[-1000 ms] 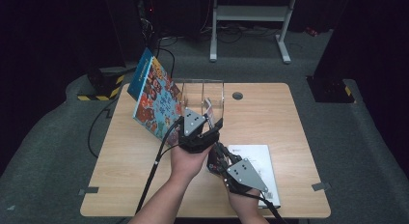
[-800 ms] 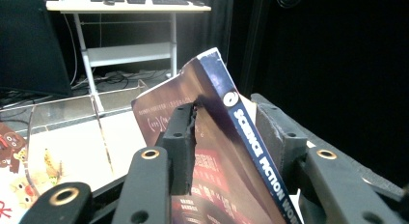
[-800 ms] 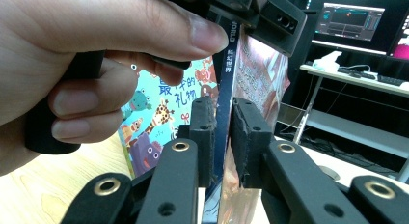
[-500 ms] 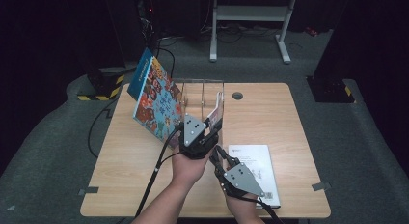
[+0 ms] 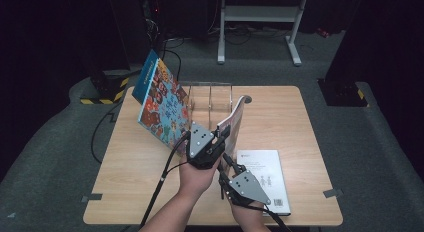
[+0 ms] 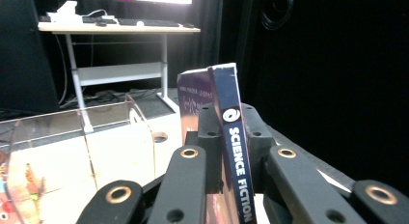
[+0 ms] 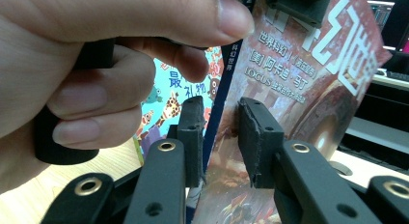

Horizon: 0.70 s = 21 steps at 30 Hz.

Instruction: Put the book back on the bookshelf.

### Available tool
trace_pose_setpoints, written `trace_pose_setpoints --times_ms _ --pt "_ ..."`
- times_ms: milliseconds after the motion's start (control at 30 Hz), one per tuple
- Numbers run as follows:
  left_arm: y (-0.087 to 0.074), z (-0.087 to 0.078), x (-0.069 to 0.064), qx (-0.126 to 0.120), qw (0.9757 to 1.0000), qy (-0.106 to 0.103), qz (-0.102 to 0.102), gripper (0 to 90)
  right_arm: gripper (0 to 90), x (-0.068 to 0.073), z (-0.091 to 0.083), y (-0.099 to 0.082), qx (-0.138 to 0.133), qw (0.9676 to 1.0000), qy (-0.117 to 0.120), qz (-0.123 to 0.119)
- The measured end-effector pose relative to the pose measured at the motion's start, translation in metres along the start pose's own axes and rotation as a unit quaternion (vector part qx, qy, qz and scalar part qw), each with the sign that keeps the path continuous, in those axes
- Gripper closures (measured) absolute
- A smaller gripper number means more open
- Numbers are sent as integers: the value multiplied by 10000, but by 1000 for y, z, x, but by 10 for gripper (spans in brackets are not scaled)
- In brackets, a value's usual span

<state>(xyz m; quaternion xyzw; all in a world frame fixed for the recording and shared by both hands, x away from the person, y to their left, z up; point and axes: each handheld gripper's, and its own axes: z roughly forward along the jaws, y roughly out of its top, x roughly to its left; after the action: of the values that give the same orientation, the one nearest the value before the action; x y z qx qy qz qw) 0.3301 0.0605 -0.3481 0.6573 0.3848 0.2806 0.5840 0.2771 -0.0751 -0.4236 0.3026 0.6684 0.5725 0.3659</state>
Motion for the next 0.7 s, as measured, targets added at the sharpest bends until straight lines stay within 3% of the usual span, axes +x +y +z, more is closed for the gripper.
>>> trace_pose_setpoints --times_ms 167,400,700 --pt "0 1 -1 14 10000 -35 65 838 691 -2 0 2 108 9995 244 191" --pt "2 1 1 -10 10000 -11 76 839 634 -6 -2 3 192 9987 373 293" --pt "1 -2 7 -77 9999 36 116 839 614 -12 -13 5 200 9986 374 308"
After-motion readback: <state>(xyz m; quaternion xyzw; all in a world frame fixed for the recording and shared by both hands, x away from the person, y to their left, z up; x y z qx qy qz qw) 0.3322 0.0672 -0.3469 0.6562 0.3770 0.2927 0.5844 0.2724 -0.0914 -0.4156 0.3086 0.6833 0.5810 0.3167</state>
